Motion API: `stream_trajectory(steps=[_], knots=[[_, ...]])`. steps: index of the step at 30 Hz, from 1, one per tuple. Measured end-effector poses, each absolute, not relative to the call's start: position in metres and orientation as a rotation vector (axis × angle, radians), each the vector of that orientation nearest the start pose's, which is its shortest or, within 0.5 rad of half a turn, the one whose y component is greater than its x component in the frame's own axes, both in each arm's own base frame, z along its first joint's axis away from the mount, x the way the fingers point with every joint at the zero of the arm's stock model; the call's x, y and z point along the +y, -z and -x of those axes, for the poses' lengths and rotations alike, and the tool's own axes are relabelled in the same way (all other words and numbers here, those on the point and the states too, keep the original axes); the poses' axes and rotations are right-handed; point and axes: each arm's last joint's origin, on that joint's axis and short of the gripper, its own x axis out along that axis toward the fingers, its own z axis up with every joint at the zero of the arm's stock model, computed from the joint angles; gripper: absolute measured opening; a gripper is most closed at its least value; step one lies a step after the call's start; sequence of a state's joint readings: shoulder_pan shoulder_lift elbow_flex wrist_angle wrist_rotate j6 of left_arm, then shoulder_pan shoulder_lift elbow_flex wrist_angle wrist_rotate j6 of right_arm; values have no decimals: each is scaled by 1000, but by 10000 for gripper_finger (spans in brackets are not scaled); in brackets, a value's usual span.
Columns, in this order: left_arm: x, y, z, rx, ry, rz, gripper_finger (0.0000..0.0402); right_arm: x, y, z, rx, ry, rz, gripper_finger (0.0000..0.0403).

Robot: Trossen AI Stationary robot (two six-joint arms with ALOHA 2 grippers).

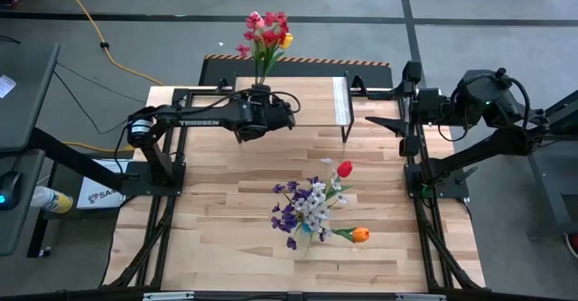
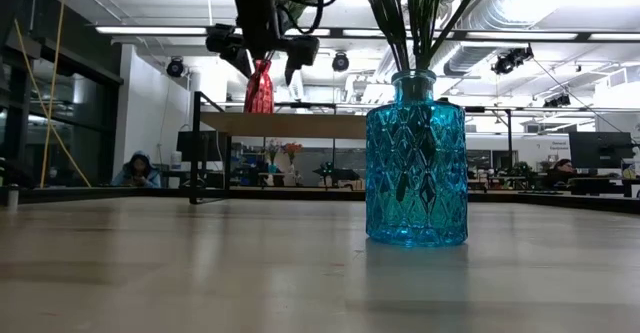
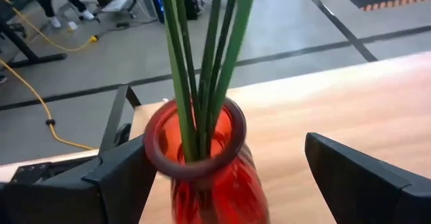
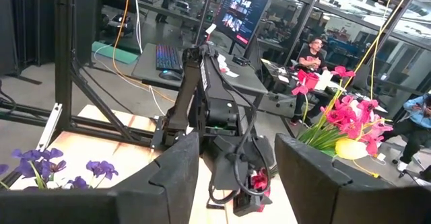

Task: Pick and place flowers into a vace then onto a shelf
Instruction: Put the blue vase on the shelf

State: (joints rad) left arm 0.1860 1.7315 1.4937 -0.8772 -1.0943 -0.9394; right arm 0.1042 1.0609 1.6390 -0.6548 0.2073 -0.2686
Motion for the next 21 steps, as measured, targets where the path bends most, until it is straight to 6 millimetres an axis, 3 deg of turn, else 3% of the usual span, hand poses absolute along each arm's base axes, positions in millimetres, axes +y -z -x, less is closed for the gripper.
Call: stream_trajectory(steps=[10,21], knots=[[70,-314,-321,441,-1417,251,397,10,-511,-159,94,114,280,185],[23,-362,-290,335,-1247,248,395,3,-498,-155,250,342,285,183]])
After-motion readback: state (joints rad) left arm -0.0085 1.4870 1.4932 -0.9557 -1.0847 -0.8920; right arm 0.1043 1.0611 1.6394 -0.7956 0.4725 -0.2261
